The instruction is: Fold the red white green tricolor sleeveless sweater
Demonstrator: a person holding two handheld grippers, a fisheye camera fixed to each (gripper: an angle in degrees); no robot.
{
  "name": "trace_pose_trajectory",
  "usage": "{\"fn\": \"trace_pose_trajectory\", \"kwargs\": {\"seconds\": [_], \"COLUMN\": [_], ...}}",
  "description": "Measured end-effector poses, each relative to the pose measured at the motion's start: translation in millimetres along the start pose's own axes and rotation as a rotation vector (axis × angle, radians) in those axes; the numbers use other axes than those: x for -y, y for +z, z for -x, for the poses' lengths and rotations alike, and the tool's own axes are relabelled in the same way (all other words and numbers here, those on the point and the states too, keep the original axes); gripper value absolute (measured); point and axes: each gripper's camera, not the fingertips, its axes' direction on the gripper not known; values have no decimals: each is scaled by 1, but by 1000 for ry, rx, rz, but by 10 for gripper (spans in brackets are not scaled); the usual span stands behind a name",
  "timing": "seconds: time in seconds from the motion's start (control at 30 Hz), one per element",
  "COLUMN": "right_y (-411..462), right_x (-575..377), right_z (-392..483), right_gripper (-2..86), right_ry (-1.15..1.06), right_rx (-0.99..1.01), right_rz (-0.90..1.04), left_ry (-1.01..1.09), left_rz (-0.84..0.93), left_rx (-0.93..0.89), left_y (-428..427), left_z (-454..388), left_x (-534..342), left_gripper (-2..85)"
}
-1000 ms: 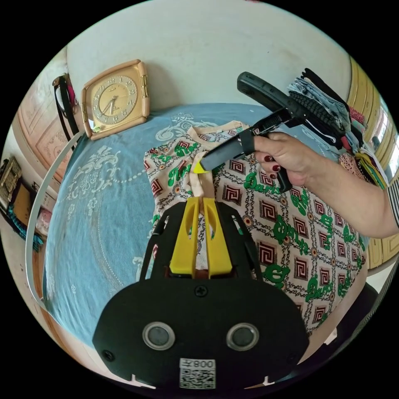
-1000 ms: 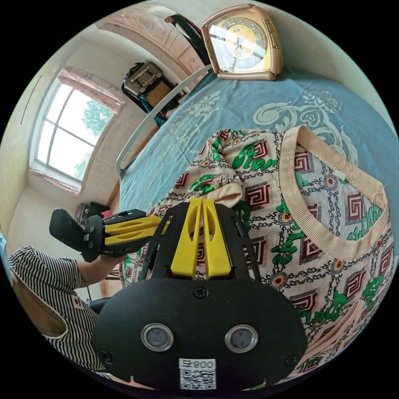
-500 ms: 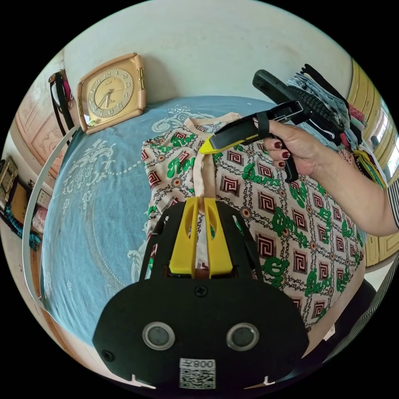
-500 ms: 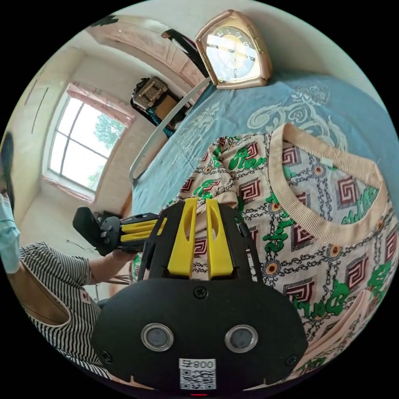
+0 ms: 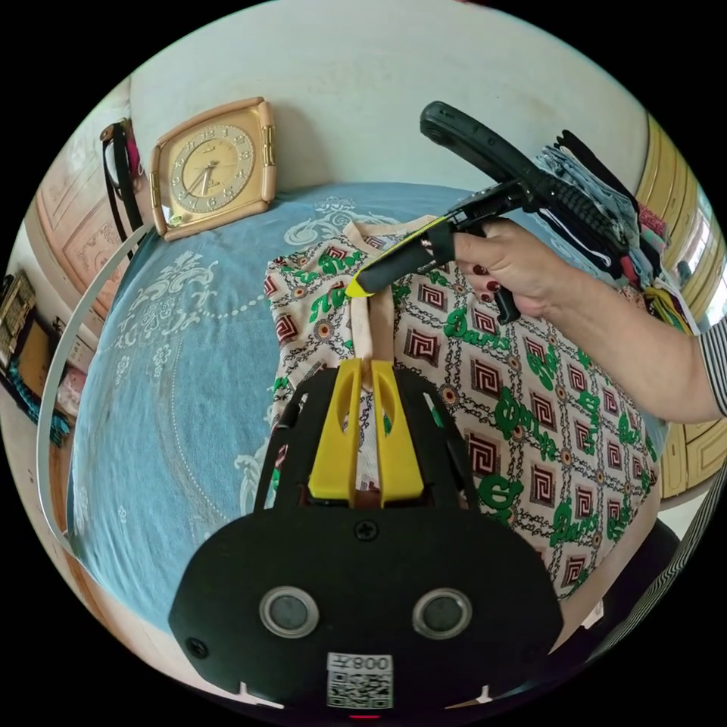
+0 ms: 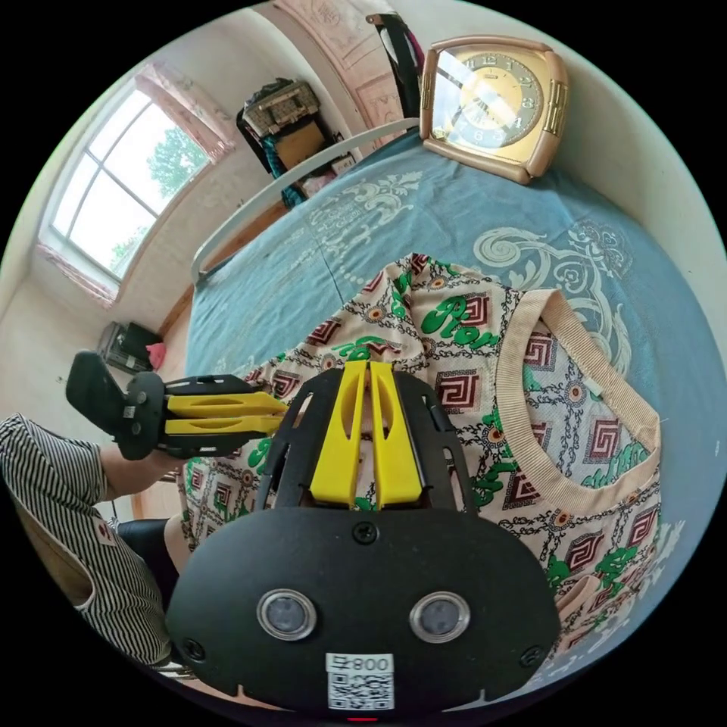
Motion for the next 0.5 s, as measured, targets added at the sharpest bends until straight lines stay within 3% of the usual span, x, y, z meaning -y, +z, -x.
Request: {"fn": "trace_pose_trajectory", "kwargs": {"seconds": [0.23, 0.5], "right_y": [-26, -3], "right_x": [-16, -46], "right_z": [-3, -3], "right_gripper": [8, 9], "right_ry": [30, 59], "right_rx": [176, 101], "right_rz": [-89, -20], "left_ry": [-3, 11], "left_rz": [-45, 60], "left_rx": [-40, -115], "left_y": [-13, -4], "left_z": [5, 8], "left_x": [-4, -7], "left_gripper": [28, 48]}}
